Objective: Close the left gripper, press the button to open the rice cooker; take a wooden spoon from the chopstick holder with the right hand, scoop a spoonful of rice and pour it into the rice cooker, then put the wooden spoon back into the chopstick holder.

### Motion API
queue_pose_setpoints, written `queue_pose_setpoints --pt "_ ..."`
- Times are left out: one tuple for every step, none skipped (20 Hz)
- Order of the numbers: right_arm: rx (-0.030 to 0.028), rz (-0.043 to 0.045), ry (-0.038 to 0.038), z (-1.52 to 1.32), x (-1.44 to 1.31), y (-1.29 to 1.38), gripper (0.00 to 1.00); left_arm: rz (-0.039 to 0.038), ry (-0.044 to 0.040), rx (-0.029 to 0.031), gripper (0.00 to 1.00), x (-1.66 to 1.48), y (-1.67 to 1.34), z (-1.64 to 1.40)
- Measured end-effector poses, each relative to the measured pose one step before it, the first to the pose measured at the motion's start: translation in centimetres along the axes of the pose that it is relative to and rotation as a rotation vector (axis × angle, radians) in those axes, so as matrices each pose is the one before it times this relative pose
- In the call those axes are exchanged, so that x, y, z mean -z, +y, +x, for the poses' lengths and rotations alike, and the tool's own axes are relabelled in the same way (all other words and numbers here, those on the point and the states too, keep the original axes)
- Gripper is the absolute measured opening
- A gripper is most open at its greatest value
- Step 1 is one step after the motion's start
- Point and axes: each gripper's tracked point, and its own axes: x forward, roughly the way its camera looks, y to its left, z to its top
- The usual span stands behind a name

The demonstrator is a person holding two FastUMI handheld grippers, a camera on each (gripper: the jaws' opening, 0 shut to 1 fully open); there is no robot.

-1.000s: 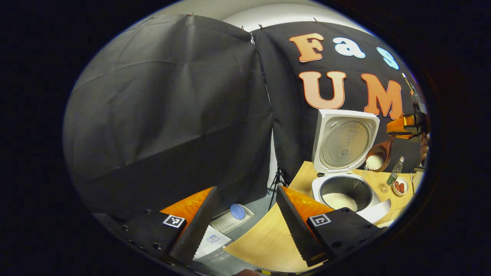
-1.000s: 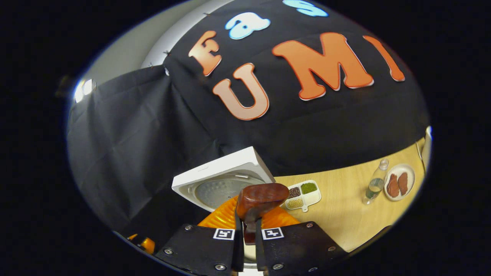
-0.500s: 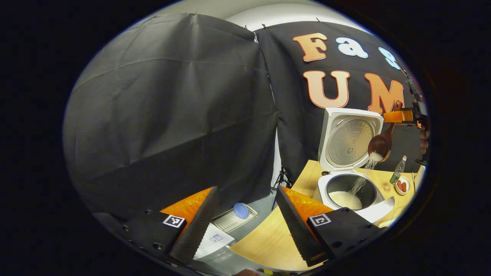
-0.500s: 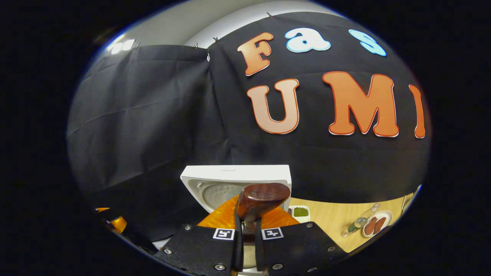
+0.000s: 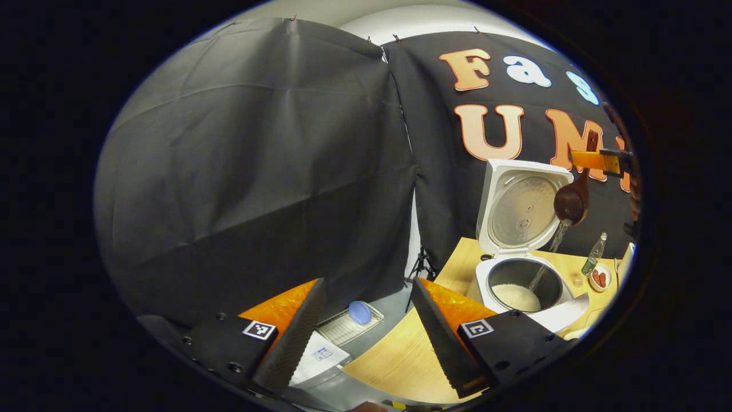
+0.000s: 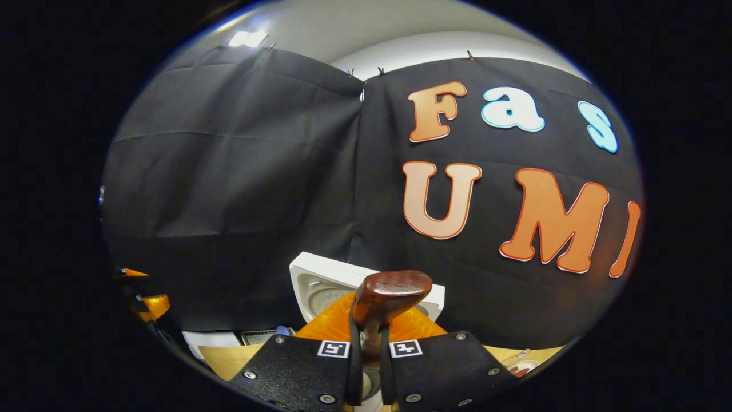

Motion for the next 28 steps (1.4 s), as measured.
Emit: queue_pose_setpoints --pt "-0.00034 -0.02358 -0.01528 -0.283 -0.582 0.109 0.11 0.00127 -0.00037 0.00277 0.99 -0.03 -0.014 -0.103" --pt "0.0014 -0.03196 -0.01704 -0.26 -0.463 -0.153 0.11 0.00122 -0.00204 -0.00018 1.0 -0.07 -0.018 -0.106" --pt "0.00438 -0.03465 -0.0158 -0.14 -0.474 0.034 0.11 0.00021 -0.00037 0.00242 0.99 -0.01 -0.07 -0.071" --pt "0.00484 -0.02682 -0.01585 -0.175 -0.559 -0.128 0.11 -0.00042 0.00041 0.0007 0.99 -0.057 -0.091 -0.135" --pt "0.00075 -0.01306 -0.01252 -0.44 -0.43 0.045 0.11 0.00057 0.00105 0.00267 0.99 0.043 -0.132 -0.219" --pt "-0.00121 0.00251 -0.00526 -0.4 -0.084 -0.03 0.11 0.001 0.00124 0.00292 0.99 0.038 -0.264 -0.191" --pt "0.00226 0.01218 -0.00207 -0.532 0.0 -0.153 0.12 0.00237 -0.00042 0.00285 1.0 -0.018 -0.208 -0.317" --pt "0.0023 0.01659 0.00406 -0.621 0.179 -0.408 0.12 0.00339 0.00083 0.00303 1.0 0.127 -0.25 -0.178" --pt "0.00474 0.02021 0.00602 -0.705 0.219 -0.646 0.12 0.00315 0.00095 0.00265 0.99 -0.047 -0.327 -0.184" --pt "0.00587 0.02116 0.00778 -0.87 0.273 -0.754 0.12 0.00178 0.00145 0.00386 1.0 0.128 -0.267 -0.302" --pt "0.00795 0.02018 0.01053 -1.014 0.474 -0.866 0.12 0.00016 0.00089 0.00507 1.0 -0.064 -0.494 -0.235" --pt "0.01116 0.01714 0.00961 -0.964 0.509 -0.923 0.12 -0.00124 0.00032 0.00769 1.0 -0.086 -0.642 -0.281" --pt "0.01234 0.01286 0.01442 -0.866 0.586 -0.926 0.12 -0.00005 -0.00132 0.00913 1.0 -0.137 -0.713 -0.443" --pt "0.01443 0.0122 0.01771 -0.989 0.806 -1.04 0.11 0.00249 -0.002 0.00813 1.0 -0.204 -0.78 -0.203" --pt "0.01263 0.01386 0.01693 -1.231 0.833 -1.007 0.12 0.00368 -0.00241 0.00759 0.99 -0.102 -0.68 -0.358" --pt "0.0119 0.01485 0.0176 -1.07 0.838 -0.978 0.12 0.00207 -0.00294 0.00983 0.99 -0.233 -0.934 -0.235" --pt "0.01351 0.01433 0.02053 -1.078 1.095 -0.972 0.12 0.00075 -0.00218 0.01309 0.99 -0.123 -0.973 -0.429" --pt "0.01681 0.01498 0.01824 -0.997 1.007 -1.081 0.11 0.00037 -0.00135 0.01279 1.0 -0.273 -1.065 -0.179" --pt "0.01531 0.01141 0.02229 -1.015 1.084 -1.042 0.11 0.00059 0.00099 0.01384 1.0 -0.013 -1.07 -0.276" --pt "0.02008 0.01231 0.02006 -0.996 0.996 -1.126 0.11 0.00091 0.00063 0.01328 1.0 -0.197 -1.017 -0.108" --pt "0.01739 0.01004 0.01794 -1.216 1.065 -1.019 0.11 0.00105 0.00063 0.0126 1.0 0.02 -0.904 -0.313" --pt "0.01758 0.01104 0.01791 -0.855 1.031 -0.947 0.11 0.00256 0.0004 0.0109 1.0 -0.129 -0.873 -0.161" --pt "0.01491 0.0062 0.01855 -0.697 1.271 -0.785 0.11 0.00265 -0.00128 0.00944 1.0 -0.177 -0.839 -0.197" --pt "0.01805 0.0082 0.01625 -0.622 1.061 -0.835 0.11 0.00423 -0.002 0.00837 1.0 -0.246 -0.743 -0.169" --pt "0.01546 0.00798 0.01766 -0.691 0.995 -0.86 0.11 0.0042 -0.0035 0.00695 1.0 -0.203 -0.673 -0.203" --pt "0.0146 0.0105 0.01449 -0.587 0.942 -0.864 0.11 0.00467 -0.00326 0.00574 1.0 -0.192 -0.61 -0.1" --pt "0.01442 0.01301 0.01081 -0.532 0.853 -0.655 0.11 0.00439 -0.0037 0.00405 1.0 -0.246 -0.605 -0.095" --pt "0.01152 0.01296 0.01102 -0.471 0.822 -0.658 0.11 0.00218 -0.00333 0.00546 1.0 -0.158 -0.506 -0.194"
